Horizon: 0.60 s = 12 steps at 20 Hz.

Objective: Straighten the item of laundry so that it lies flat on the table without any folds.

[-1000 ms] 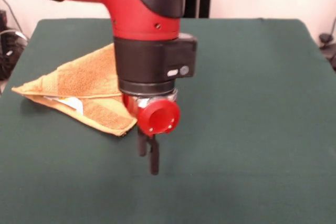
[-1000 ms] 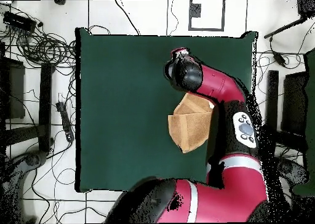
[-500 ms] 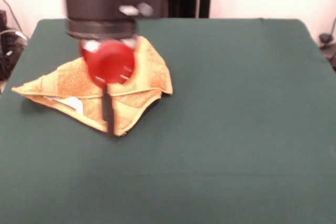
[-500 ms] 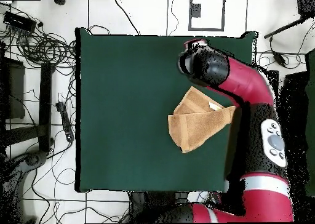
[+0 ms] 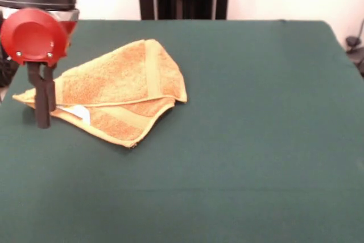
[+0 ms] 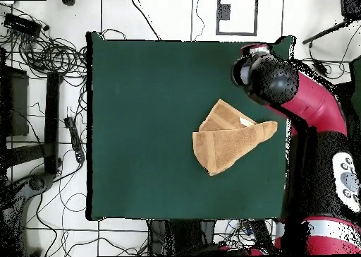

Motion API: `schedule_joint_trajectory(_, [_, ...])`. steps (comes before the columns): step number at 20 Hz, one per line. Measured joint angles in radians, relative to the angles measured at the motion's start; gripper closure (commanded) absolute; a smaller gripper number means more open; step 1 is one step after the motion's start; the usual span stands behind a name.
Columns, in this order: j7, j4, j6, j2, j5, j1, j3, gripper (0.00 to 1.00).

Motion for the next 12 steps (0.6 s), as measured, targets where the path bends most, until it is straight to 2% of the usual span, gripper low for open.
schedule_joint_trajectory(12, [0.009,0.063,-0.018,0.018,0.099,0.143,-0.08,0.0])
